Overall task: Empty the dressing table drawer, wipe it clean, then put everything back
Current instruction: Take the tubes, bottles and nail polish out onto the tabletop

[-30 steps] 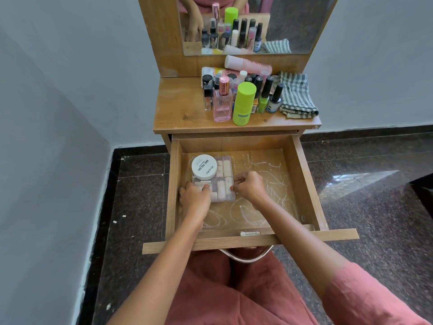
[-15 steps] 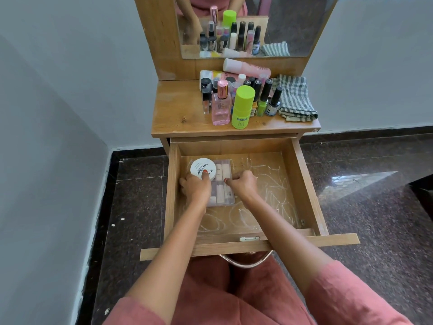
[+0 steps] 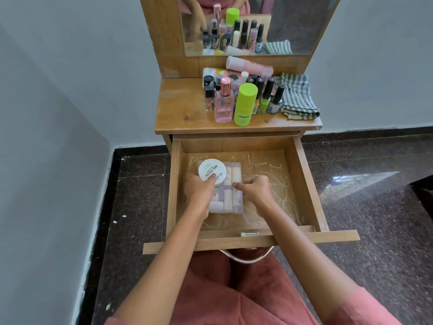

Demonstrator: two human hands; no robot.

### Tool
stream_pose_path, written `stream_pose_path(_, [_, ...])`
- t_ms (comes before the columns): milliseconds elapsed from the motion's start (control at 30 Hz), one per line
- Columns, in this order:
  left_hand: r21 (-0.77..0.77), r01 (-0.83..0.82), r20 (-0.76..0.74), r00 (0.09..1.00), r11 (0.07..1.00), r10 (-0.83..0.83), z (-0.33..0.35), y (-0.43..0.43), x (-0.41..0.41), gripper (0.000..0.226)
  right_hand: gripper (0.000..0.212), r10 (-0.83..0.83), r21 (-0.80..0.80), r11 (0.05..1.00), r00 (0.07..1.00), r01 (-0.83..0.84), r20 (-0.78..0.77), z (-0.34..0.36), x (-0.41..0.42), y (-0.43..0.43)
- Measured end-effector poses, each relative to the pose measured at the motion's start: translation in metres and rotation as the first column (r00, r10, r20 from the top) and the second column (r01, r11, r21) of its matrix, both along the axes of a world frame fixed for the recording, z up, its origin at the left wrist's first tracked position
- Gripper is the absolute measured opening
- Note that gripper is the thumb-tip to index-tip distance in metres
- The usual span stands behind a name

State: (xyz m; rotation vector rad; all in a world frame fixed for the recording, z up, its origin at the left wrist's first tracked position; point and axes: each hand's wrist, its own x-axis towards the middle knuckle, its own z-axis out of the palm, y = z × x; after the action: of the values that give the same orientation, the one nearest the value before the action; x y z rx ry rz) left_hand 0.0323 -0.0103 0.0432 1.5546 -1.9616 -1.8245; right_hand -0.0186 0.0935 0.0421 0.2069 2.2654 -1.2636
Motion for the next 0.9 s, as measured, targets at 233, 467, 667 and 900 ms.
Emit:
stream_pose_path(233, [-0.003, 0.005, -0.147, 0.989, 1.000, -0.005, 0.028, 0.004, 0.020, 0.047, 0.025, -0.024, -0.107, 0.994, 0.997, 0.016, -0.074, 0.020, 0.009, 0.010])
stream_pose_path(467, [-0.014, -0.025, -0.318, 0.948, 1.000, 0.019, 0.064, -0.012, 0.035, 0.032, 0.014, -0.030, -0.226, 0.974, 0.992, 0.001, -0.124, 0.064, 0.018, 0.005])
stream_pose_path(667, [-0.051, -0.089, -0.396, 0.916, 0.995, 0.062, 0.085, -0.037, 0.036, 0.040, 0.012, 0.031, -0.287, 0.955, 0.987, -0.076, -0.159, 0.091, 0.021, -0.015])
stream_pose_path(900, [-0.031, -0.151, -0.420, 0.899, 0.988, 0.124, 0.103, -0.083, 0.004, 0.036, 0.037, 0.130, -0.330, 0.921, 0.961, -0.209, -0.246, 0.102, 0.006, -0.060])
